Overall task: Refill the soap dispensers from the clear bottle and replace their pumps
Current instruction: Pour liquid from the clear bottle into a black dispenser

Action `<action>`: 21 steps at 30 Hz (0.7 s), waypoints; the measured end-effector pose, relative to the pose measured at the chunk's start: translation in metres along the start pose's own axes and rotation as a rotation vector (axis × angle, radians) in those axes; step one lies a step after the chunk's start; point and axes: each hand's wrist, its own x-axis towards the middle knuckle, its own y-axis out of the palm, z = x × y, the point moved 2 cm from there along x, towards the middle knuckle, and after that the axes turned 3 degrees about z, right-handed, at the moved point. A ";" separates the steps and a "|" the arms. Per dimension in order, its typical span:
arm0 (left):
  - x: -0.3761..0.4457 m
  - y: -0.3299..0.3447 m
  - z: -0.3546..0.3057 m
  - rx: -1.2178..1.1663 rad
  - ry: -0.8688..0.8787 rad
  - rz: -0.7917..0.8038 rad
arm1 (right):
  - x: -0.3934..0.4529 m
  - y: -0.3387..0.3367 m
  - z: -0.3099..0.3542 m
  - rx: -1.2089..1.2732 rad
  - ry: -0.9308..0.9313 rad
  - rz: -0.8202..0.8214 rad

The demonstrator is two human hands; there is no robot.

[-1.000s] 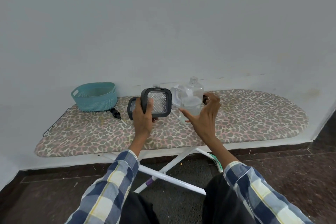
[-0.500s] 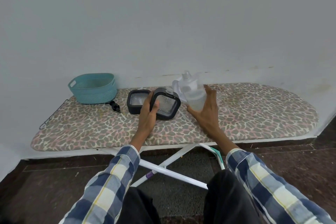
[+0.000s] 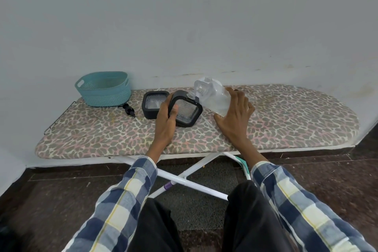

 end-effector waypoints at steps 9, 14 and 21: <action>-0.001 0.000 0.001 0.061 0.016 -0.028 | 0.001 0.001 -0.002 -0.032 0.039 0.011; -0.001 -0.002 0.001 0.092 0.034 -0.052 | 0.001 0.000 -0.002 -0.042 0.026 0.018; -0.003 -0.001 -0.001 0.151 0.069 -0.079 | 0.000 -0.001 -0.001 -0.033 0.032 0.006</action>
